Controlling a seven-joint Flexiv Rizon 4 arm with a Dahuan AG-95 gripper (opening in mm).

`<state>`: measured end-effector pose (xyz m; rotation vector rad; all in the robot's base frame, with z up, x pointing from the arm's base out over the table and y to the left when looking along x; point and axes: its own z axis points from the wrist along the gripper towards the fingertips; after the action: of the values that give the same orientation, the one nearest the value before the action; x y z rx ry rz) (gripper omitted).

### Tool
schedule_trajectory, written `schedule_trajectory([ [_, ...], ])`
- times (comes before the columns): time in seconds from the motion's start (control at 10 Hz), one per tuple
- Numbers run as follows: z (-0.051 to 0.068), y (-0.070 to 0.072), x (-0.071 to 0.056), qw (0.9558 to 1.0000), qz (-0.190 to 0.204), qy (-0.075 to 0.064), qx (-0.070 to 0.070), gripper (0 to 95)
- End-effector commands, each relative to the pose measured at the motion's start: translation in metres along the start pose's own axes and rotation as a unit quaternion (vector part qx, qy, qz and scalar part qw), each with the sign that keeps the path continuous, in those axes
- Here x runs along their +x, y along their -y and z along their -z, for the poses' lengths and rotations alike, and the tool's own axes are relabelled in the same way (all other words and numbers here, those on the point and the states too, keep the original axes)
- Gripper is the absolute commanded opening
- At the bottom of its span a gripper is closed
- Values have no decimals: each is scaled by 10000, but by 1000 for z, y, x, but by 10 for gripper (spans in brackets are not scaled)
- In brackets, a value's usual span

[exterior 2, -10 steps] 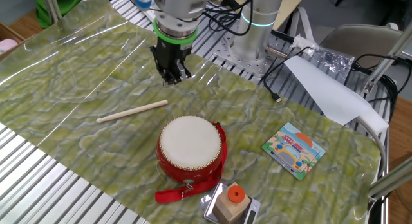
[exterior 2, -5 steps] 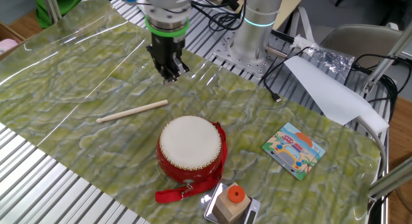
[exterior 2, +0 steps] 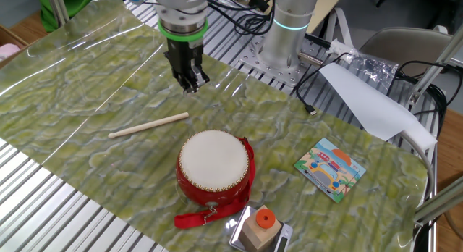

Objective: Play the drum

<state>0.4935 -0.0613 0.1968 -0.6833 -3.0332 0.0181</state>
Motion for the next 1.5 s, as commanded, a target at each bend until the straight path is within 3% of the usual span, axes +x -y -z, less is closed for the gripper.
schedule_trajectory([
  [0.1, 0, 0, -1, 9995, -321, 8, 59, 0],
  [0.2, 0, 0, -1, 9995, -295, -47, 38, 0],
  [0.5, 0, 0, -1, 9975, -699, -88, 75, 0],
  [0.6, 0, 0, -1, 9979, -638, -142, -25, 0],
  [0.9, 0, 0, -1, 9961, -864, -169, -67, 0],
  [1.5, 0, 0, -1, 9975, -695, -123, -77, 0],
])
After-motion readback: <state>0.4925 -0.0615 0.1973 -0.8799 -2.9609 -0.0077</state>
